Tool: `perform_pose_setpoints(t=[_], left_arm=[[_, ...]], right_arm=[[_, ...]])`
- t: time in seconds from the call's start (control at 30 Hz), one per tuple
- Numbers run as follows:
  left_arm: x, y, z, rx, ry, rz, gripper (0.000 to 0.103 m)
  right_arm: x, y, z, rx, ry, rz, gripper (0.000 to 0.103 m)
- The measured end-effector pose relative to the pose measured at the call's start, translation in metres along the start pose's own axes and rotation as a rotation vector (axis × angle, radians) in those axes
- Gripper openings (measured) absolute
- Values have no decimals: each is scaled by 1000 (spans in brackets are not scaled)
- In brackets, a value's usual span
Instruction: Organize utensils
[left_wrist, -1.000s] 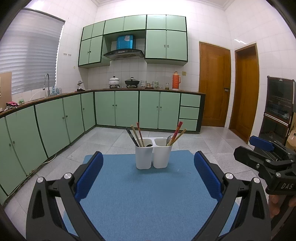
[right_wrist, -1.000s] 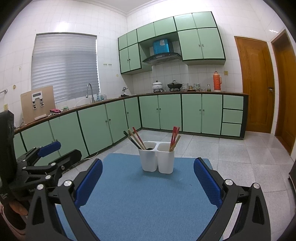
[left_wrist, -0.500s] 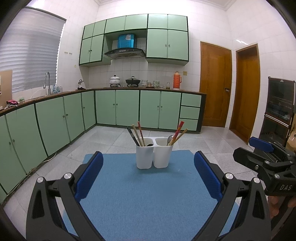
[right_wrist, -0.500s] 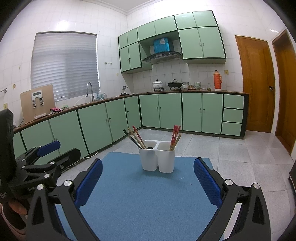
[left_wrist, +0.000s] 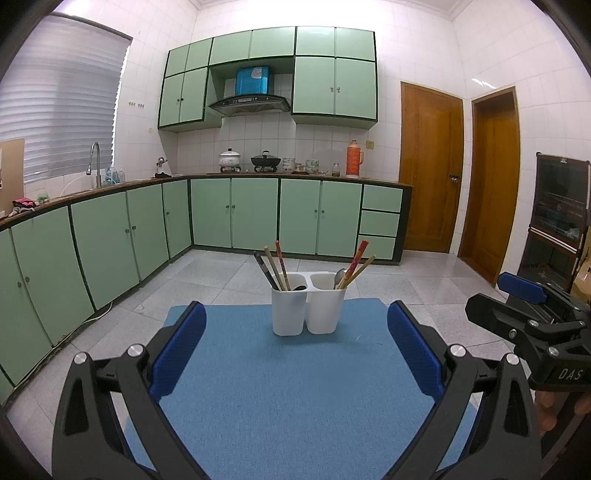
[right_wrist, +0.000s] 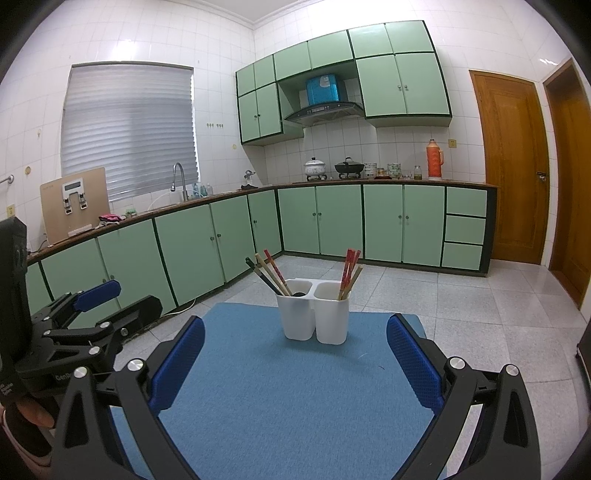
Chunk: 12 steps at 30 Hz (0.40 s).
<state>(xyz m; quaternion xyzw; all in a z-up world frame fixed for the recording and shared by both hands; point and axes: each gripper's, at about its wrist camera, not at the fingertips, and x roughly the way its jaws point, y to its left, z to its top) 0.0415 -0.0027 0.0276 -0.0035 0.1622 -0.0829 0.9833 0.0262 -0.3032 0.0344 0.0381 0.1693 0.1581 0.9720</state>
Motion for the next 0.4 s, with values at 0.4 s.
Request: perform_pose_setpoints(t=[0.4], left_arm=[[3, 1, -3, 2, 9, -1, 96]], right_arm=[[2, -4, -2, 0, 6, -2, 97]])
